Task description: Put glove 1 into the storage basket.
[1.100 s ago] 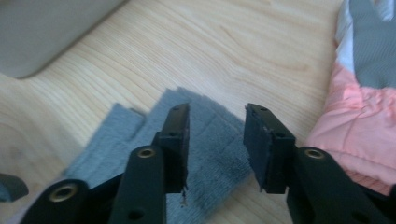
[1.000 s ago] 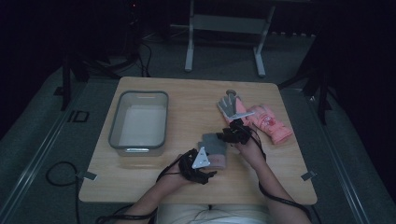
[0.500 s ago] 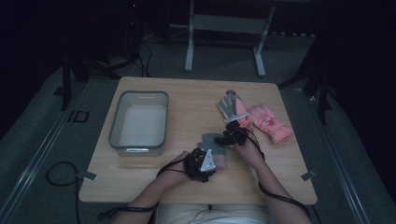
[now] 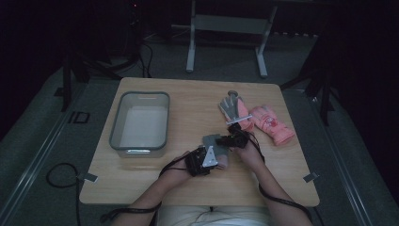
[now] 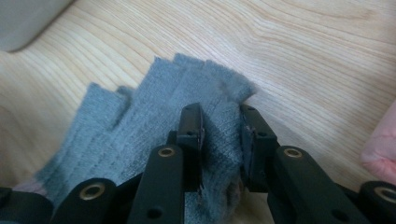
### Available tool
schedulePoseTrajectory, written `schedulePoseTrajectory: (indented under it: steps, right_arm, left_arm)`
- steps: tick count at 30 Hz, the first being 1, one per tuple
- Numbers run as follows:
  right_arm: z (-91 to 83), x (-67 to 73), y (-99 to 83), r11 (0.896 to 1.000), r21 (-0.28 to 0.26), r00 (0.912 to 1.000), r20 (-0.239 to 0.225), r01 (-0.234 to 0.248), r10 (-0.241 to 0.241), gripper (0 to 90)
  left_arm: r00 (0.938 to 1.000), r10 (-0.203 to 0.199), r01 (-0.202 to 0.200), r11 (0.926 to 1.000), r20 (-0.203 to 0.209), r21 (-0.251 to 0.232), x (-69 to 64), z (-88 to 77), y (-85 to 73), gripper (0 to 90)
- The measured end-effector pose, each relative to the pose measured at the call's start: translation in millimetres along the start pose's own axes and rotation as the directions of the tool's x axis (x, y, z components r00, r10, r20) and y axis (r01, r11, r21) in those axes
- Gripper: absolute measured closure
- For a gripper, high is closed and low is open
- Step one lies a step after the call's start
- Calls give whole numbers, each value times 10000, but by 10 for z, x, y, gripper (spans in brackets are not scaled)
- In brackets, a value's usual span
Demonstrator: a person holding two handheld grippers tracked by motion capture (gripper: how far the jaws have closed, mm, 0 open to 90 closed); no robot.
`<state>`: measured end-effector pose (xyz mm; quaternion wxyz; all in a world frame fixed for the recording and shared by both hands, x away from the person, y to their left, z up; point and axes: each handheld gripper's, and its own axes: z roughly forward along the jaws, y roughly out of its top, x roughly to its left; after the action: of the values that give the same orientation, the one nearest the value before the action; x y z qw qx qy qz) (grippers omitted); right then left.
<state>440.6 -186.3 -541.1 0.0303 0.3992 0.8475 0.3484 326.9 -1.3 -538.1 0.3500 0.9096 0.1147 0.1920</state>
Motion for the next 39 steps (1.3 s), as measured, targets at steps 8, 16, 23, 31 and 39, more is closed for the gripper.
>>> schedulePoseTrajectory:
  steps: [8, 16, 23, 31, 39]
  right_arm:
    - [-184, 75, 116, 9984, -558, 9992, -396, -82, 60, 740]
    - [-382, 226, 300, 9935, -1112, 9986, -429, 254, -303, 741]
    - [-543, 383, 493, 9856, -1614, 9962, -620, 506, -613, 742]
    - [-584, 581, 737, 9768, -1944, 9912, -789, 895, -1066, 743]
    - [-494, 808, 985, 9703, -2077, 9858, -854, 1242, -1444, 743]
  left_arm:
    - [9999, 45, -46, 10000, -107, -83, 88, -231, 71, 695]
    - [9995, 175, -178, 9997, -262, -140, 175, -453, 142, 698]
    - [9985, 254, -256, 9997, -475, -34, 251, -646, 196, 700]
    - [9971, 244, -234, 9996, -721, 152, 381, -844, 155, 703]
    - [9918, 85, -44, 9995, -1279, 326, 464, -1082, 34, 703]
